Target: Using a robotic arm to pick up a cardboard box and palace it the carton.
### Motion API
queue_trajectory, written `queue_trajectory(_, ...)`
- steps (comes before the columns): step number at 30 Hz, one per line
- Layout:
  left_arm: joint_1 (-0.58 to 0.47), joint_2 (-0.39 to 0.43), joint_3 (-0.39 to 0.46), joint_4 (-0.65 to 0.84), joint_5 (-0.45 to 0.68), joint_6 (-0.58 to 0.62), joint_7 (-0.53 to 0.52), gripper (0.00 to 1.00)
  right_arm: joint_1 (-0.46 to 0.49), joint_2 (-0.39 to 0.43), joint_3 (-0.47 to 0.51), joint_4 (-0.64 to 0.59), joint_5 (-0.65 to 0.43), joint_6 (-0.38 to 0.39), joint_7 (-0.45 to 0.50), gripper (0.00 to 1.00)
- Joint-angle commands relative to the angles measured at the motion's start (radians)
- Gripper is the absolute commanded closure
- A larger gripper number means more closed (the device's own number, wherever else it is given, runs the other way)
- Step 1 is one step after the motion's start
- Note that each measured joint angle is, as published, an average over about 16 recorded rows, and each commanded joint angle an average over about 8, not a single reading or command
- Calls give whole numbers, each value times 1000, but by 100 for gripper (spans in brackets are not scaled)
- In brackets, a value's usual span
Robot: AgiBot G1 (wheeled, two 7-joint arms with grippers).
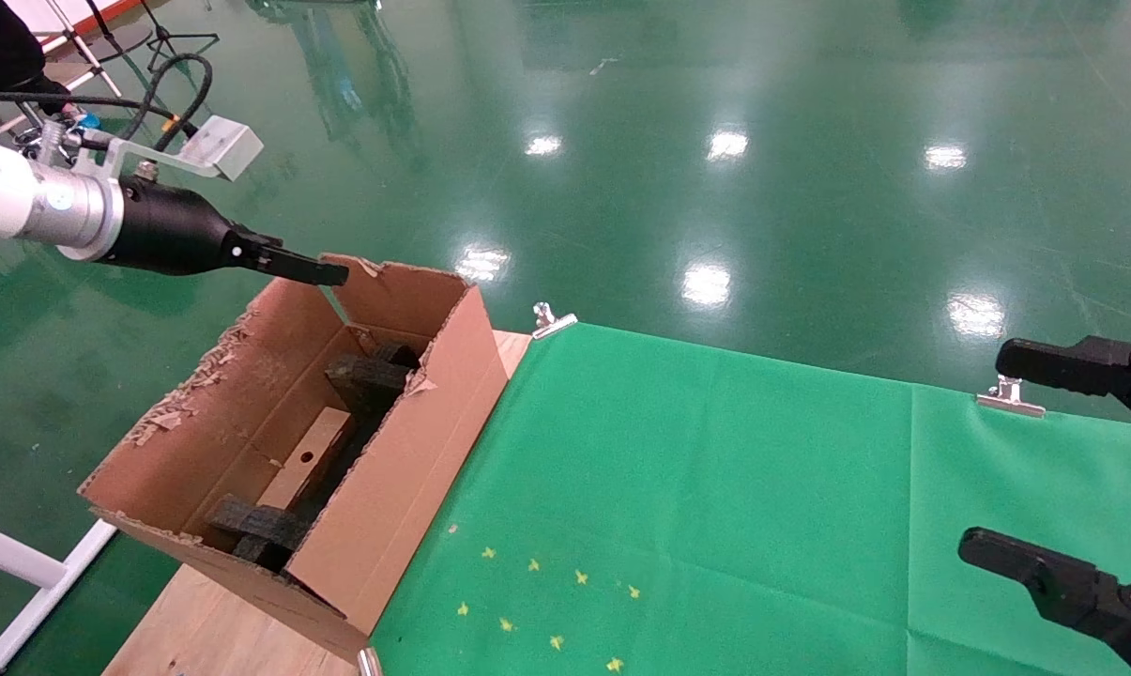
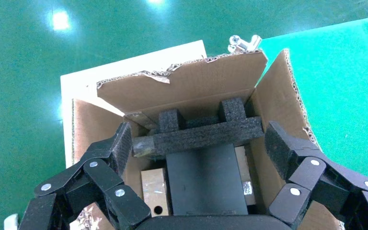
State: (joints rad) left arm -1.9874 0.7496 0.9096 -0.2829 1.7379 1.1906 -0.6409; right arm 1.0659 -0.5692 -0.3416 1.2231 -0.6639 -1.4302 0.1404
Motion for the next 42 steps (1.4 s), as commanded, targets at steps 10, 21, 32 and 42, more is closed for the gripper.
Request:
queue_trajectory(10,56,-10,-39,-64,-62,20,28,0,0,0,0,0,0,0,0,0)
queue_trajectory(21,235,-37,-163,-260,-261,80,117,0,0,0,0,0,0,0,0,0)
queue_trajectory(32,390,-60,-269,-430,-431,131,194,0,0,0,0,0,0,0,0,0)
queue_trajectory(42,523,-80,-361,-575,-578,176,260,0,0,0,0,0,0,0,0,0)
